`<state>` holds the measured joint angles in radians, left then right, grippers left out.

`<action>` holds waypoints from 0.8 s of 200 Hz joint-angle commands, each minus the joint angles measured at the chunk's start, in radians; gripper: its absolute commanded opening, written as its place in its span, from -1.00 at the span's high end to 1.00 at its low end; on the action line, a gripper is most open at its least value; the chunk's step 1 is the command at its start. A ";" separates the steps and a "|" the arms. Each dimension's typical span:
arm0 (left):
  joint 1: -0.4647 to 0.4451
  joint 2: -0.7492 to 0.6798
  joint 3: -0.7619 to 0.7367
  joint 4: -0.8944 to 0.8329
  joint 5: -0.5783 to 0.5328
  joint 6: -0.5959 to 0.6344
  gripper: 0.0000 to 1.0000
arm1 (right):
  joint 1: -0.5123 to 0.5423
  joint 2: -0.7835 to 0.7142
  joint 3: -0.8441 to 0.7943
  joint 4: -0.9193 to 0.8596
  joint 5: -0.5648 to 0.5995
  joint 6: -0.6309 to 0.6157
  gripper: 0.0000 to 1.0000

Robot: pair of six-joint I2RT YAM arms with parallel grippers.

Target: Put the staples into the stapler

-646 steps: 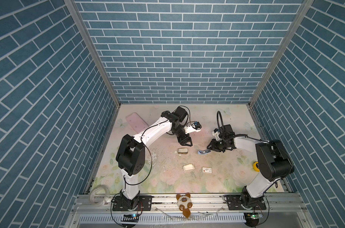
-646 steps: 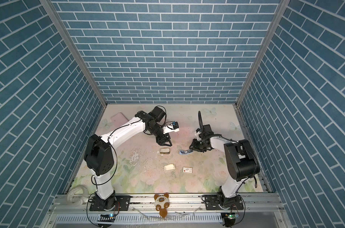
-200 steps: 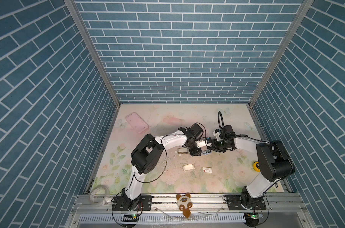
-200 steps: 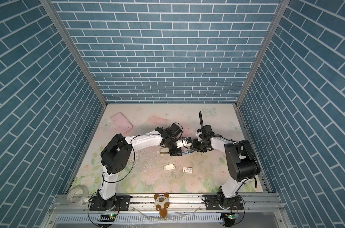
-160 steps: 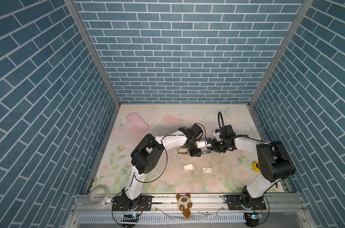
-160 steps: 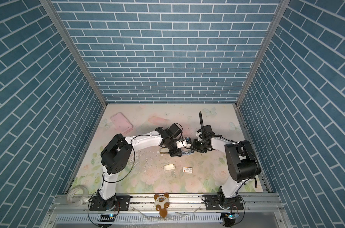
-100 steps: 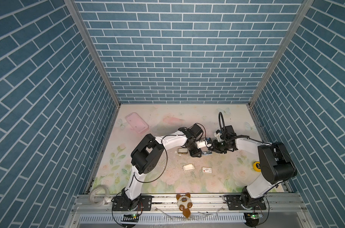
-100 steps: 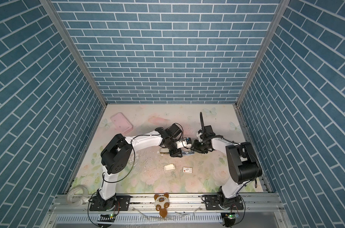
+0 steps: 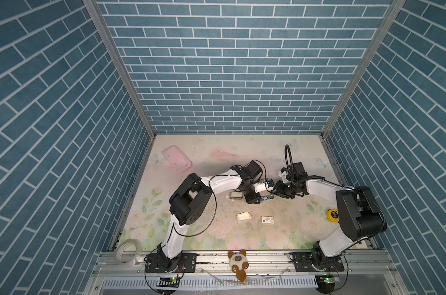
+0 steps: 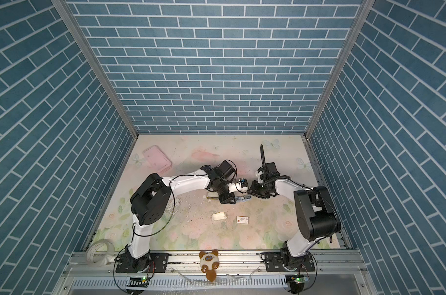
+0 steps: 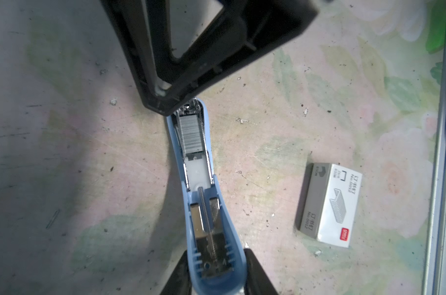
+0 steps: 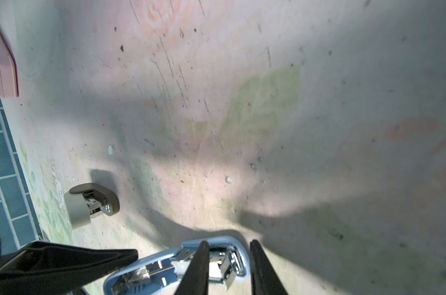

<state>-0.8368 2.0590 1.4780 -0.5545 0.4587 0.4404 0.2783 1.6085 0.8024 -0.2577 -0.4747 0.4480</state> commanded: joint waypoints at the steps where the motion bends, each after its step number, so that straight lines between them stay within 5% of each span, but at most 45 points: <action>1: -0.007 -0.036 -0.008 -0.002 0.014 0.005 0.30 | -0.005 -0.022 -0.015 -0.024 -0.013 0.004 0.45; 160: -0.010 -0.042 0.018 -0.021 0.000 0.010 0.37 | -0.005 -0.034 -0.068 -0.017 -0.019 -0.001 0.61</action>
<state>-0.8368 2.0407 1.4784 -0.5560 0.4484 0.4412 0.2764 1.5875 0.7574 -0.2501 -0.4988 0.4484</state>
